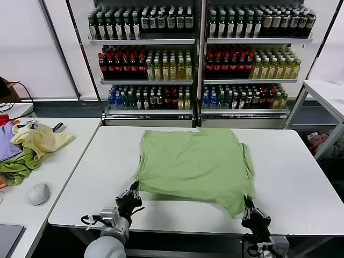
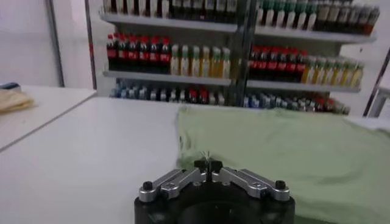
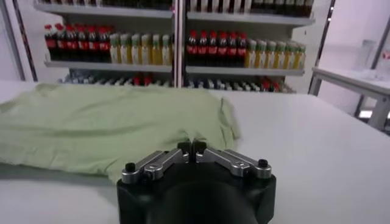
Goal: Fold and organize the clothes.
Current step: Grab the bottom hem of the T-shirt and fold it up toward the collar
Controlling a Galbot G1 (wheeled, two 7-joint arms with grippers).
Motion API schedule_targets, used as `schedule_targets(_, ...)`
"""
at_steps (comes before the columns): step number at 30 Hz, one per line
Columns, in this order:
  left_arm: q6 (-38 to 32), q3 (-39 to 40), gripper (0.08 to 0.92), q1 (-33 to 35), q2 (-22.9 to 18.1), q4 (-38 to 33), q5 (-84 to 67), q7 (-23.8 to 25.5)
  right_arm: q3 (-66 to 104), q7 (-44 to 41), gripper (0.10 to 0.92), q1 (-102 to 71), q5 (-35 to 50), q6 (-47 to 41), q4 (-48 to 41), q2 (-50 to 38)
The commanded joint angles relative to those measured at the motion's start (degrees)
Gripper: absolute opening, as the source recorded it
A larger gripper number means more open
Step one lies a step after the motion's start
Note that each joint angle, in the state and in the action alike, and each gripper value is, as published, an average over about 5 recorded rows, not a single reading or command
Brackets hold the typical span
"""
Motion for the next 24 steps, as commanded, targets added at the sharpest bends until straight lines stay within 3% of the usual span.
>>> schedule_targets(1,-3.4,1.0,0.088,-9.4,0.6,5.3,-4.2,0.7,-0.1,0.0,0.128,10.8,2.1,0.8,-4.3,-2.8)
schedule_targets(11,-1.0,5.2,0.087,-17.9,0.2,16.3,2.2,-0.1,-3.3,0.5,0.128,22.1,2.5,-1.3,-14.4,-5.0)
schedule_targets(24,0.9,8.5,0.087,-22.4,-0.5,25.3,8.0,-0.3,-6.6,-0.9,0.128,31.8,0.2,-2.1,-24.4,-5.6)
